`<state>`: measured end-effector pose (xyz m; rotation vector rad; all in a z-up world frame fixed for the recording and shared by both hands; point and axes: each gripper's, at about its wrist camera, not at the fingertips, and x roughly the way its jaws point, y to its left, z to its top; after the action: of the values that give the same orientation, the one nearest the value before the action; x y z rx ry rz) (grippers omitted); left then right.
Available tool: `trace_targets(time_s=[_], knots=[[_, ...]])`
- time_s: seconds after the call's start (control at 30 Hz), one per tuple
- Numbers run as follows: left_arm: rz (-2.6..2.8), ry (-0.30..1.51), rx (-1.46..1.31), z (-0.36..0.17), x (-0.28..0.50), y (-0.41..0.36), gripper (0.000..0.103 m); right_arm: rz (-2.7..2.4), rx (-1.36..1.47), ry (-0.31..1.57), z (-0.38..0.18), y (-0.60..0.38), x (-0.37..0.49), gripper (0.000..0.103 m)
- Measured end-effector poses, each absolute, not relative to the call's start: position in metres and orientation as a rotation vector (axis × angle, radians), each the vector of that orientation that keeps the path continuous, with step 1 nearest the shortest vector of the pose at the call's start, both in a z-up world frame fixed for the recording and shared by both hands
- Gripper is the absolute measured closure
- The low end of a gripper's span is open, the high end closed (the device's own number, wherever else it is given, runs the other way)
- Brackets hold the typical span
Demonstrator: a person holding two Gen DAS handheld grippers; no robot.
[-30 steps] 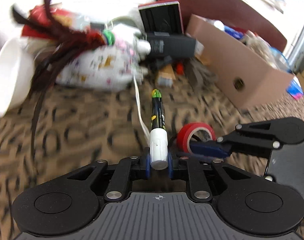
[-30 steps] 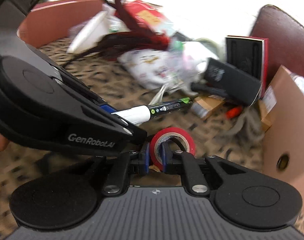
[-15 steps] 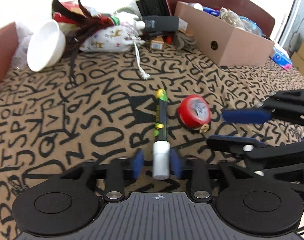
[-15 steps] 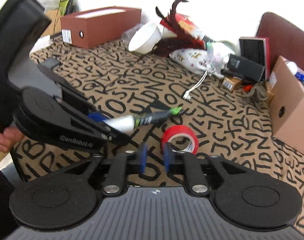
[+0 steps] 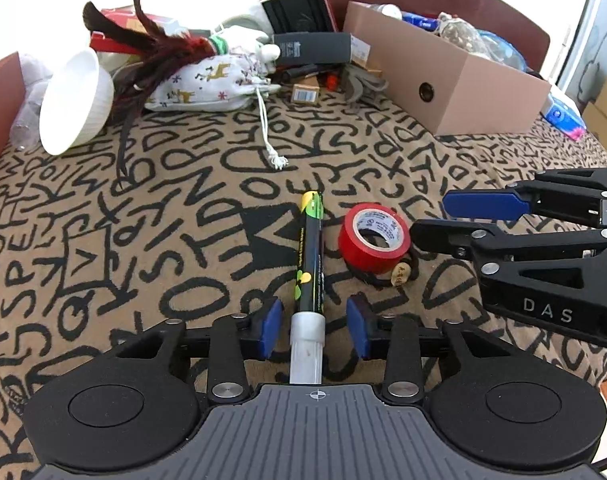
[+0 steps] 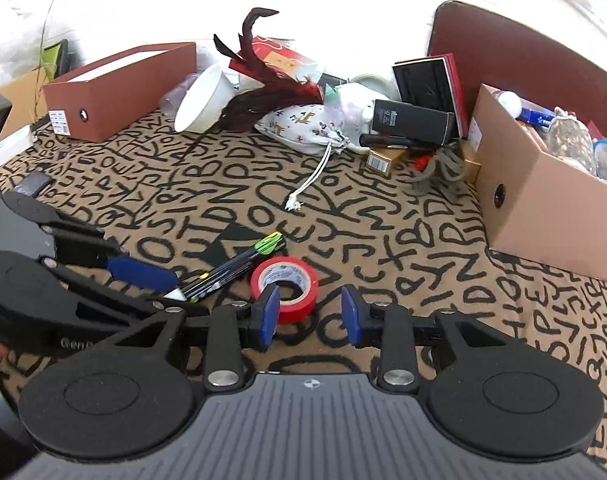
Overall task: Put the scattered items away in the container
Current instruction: 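Carry the white-capped marker and red tape with both tools over the cardboard box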
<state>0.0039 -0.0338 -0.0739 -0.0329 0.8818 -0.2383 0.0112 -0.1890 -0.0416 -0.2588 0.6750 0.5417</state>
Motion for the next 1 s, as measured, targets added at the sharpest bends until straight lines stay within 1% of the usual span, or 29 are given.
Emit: trace_targets(time_s=[0.1, 0.13, 0.17, 0.23, 0.3, 0.37, 0.4, 0.43, 0.47, 0.5, 0.53, 0.63, 0.67, 0.7, 0.73, 0.77, 0.8, 0.93, 1.0], knots=[[-0.234, 0.885, -0.036, -0.075, 0.008, -0.033, 0.058, 0.553, -0.253, 0.685, -0.046, -0.185, 0.018, 0.067], [-0.232, 0.886, -0.035, -0.076, 0.009, -0.033, 0.062, 0.556, -0.25, 0.69, -0.047, -0.184, 0.02, 0.068], [-0.23, 0.887, -0.034, -0.076, 0.01, -0.033, 0.073, 0.556, -0.247, 0.694, -0.048, -0.183, 0.023, 0.069], [-0.228, 0.891, -0.034, -0.076, 0.013, -0.032, 0.086, 0.561, -0.243, 0.702, -0.051, -0.18, 0.028, 0.07], [-0.231, 0.898, -0.044, -0.076, 0.016, -0.031, 0.087, 0.563, -0.242, 0.71, -0.054, -0.177, 0.031, 0.071], [-0.231, 0.896, -0.045, -0.077, 0.017, -0.031, 0.076, 0.56, -0.244, 0.722, -0.057, -0.175, 0.035, 0.073], [-0.23, 0.891, -0.046, -0.077, 0.018, -0.033, 0.071, 0.559, -0.243, 0.728, -0.059, -0.175, 0.037, 0.075], [-0.23, 0.89, -0.042, -0.078, 0.019, -0.034, 0.072, 0.559, -0.241, 0.733, -0.061, -0.175, 0.038, 0.077], [-0.233, 0.89, -0.033, -0.078, 0.019, -0.035, 0.083, 0.56, -0.239, 0.738, -0.062, -0.174, 0.039, 0.079], [-0.232, 0.889, -0.028, -0.078, 0.02, -0.035, 0.086, 0.558, -0.237, 0.743, -0.063, -0.174, 0.04, 0.081], [-0.23, 0.891, -0.033, -0.078, 0.021, -0.034, 0.087, 0.559, -0.235, 0.747, -0.064, -0.174, 0.041, 0.082], [-0.227, 0.887, -0.054, -0.079, 0.024, -0.033, 0.078, 0.56, -0.233, 0.75, -0.065, -0.174, 0.042, 0.082], [-0.231, 0.883, -0.055, -0.079, 0.025, -0.033, 0.076, 0.56, -0.232, 0.752, -0.066, -0.174, 0.043, 0.082], [-0.233, 0.879, -0.048, -0.08, 0.025, -0.034, 0.076, 0.56, -0.231, 0.754, -0.066, -0.174, 0.043, 0.082], [-0.236, 0.873, -0.038, -0.08, 0.026, -0.036, 0.078, 0.559, -0.231, 0.755, -0.067, -0.173, 0.044, 0.082], [-0.239, 0.868, -0.03, -0.081, 0.026, -0.036, 0.086, 0.559, -0.233, 0.757, -0.068, -0.173, 0.044, 0.083], [-0.236, 0.867, -0.027, -0.081, 0.027, -0.036, 0.089, 0.558, -0.237, 0.758, -0.069, -0.172, 0.045, 0.084], [-0.228, 0.879, -0.056, -0.077, 0.027, -0.034, 0.091, 0.55, -0.23, 0.753, -0.067, -0.173, 0.044, 0.089], [-0.228, 0.88, -0.063, -0.074, 0.024, -0.034, 0.091, 0.555, -0.227, 0.745, -0.063, -0.175, 0.041, 0.09]])
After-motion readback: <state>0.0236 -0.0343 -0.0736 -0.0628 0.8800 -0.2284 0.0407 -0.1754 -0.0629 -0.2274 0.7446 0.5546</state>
